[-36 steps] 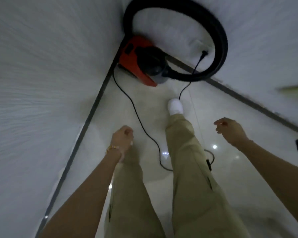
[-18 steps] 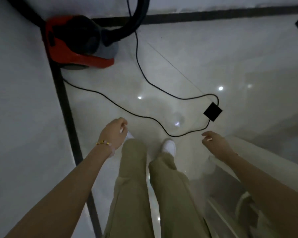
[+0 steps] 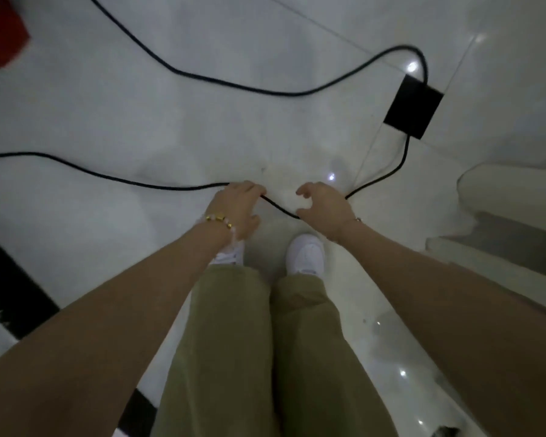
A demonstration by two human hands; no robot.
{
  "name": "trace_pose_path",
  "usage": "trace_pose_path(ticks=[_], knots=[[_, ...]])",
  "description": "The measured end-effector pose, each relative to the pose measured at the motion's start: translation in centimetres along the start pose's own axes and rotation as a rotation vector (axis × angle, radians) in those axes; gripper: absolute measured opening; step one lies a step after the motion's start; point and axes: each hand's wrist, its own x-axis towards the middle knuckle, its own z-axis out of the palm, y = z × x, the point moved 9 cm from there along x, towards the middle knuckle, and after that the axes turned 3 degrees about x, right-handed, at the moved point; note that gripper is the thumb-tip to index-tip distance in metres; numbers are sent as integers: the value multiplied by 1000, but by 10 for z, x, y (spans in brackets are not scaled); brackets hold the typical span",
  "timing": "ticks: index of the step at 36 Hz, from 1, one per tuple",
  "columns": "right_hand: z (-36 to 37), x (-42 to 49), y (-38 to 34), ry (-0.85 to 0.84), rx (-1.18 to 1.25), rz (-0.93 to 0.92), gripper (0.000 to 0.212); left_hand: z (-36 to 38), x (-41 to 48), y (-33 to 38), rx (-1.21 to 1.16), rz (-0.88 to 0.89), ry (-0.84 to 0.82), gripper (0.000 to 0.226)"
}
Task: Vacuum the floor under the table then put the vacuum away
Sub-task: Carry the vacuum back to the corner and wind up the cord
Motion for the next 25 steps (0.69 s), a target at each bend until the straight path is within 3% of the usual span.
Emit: trace_pose_path(ticks=[6, 10, 15, 18, 25], knots=[[42, 31, 45, -4, -46, 5, 45, 38, 53, 3, 325, 27, -38, 54], [57, 41, 64, 22, -44, -5, 39, 38, 73, 0, 460, 33, -8, 35], [61, 33, 64, -18, -68, 6, 23, 34, 62, 4, 164, 25, -110, 29], [54, 16, 55, -29, -64, -12, 23, 12, 36, 5, -33, -56, -41, 31], [-16, -58, 5, 60, 78, -53, 21, -54, -56, 23, -186, -210, 56, 52]])
